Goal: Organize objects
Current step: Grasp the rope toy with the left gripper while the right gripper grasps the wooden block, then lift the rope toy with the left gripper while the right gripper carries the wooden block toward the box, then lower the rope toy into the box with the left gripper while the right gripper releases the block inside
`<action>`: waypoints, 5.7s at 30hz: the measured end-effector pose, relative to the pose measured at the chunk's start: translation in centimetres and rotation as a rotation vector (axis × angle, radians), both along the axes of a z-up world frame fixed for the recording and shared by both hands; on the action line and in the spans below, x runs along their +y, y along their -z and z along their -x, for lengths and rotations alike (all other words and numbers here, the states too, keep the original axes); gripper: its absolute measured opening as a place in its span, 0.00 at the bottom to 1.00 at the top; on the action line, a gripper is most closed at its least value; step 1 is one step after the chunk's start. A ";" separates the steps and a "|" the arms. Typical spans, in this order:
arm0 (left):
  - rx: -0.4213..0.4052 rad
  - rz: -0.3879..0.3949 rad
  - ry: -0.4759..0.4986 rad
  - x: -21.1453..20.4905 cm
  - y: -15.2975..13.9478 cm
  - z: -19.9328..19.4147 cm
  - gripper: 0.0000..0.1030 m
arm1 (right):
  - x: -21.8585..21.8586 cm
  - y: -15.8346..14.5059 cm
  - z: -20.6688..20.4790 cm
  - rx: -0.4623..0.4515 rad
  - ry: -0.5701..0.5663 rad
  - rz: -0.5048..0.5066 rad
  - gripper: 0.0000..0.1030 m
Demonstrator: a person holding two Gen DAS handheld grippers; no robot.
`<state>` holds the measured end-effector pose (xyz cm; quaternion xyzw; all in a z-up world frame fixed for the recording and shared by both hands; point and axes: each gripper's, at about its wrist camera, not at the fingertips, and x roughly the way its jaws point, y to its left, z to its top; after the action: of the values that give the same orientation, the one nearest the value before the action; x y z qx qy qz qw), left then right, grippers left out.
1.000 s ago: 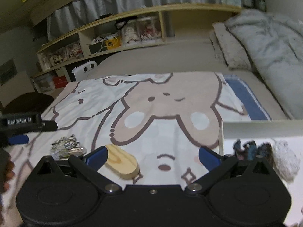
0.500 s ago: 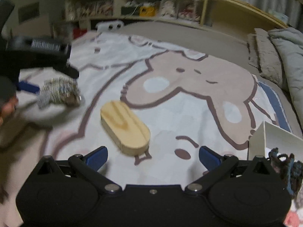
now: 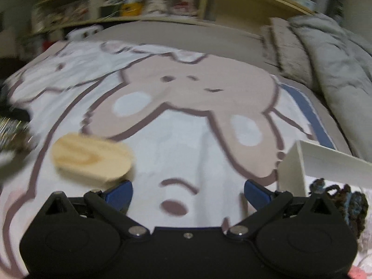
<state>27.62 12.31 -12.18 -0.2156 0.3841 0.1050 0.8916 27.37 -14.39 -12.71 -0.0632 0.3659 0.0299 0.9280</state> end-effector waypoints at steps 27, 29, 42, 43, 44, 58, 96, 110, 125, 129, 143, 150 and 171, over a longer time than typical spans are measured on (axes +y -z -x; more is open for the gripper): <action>0.085 -0.103 0.003 0.0 -0.2 -0.2 0.82 | 5.9 0.1 -1.2 0.133 0.021 -0.315 1.00; 0.088 -0.123 0.003 -0.3 -0.1 -0.2 0.82 | 6.3 0.2 -1.5 0.139 0.037 -0.307 1.00; 0.094 -0.203 0.026 -1.3 0.3 -0.2 0.82 | 6.1 0.1 -0.5 0.110 -0.063 -0.253 0.91; 0.092 -0.201 0.026 -1.3 0.2 -0.1 0.81 | 6.0 0.0 -0.5 0.110 -0.062 -0.256 0.91; 0.089 -0.196 0.025 -1.2 0.1 0.0 0.80 | 5.8 -0.1 -0.4 0.107 -0.059 -0.259 0.91; 0.011 -0.216 0.123 -3.6 -4.5 2.9 0.79 | 2.2 -6.9 2.2 -0.007 -0.050 -0.244 0.91; -0.196 -0.250 0.371 -9.8 -12.7 12.0 0.79 | -9.2 -13.9 12.8 -0.101 0.045 -0.197 0.92; -0.237 -0.206 0.460 -13.8 -12.7 12.1 0.79 | -16.0 -14.7 13.5 -0.126 0.110 -0.217 0.92; -0.239 -0.096 0.655 -24.4 -11.4 11.6 0.79 | -23.6 -13.1 12.4 -0.119 0.270 -0.213 0.92; -0.235 -0.049 0.706 -27.8 -10.6 11.6 0.79 | -25.2 -12.7 12.3 -0.116 0.302 -0.225 0.92; -0.056 0.095 0.829 -36.8 -6.3 10.7 0.79 | -31.5 -11.3 12.0 -0.097 0.416 -0.259 0.92; 0.041 0.121 0.864 -40.0 -3.3 9.3 0.79 | -32.4 -9.3 10.6 -0.022 0.387 -0.250 0.92; 0.101 -0.024 0.858 -43.3 -0.7 6.4 0.95 | -32.7 -6.6 8.1 -0.005 0.451 -0.294 1.00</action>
<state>21.19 -30.94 -11.46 -0.0204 0.4809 -0.2604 0.8370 19.25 -47.06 -6.10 0.1553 0.3602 -0.1249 0.9114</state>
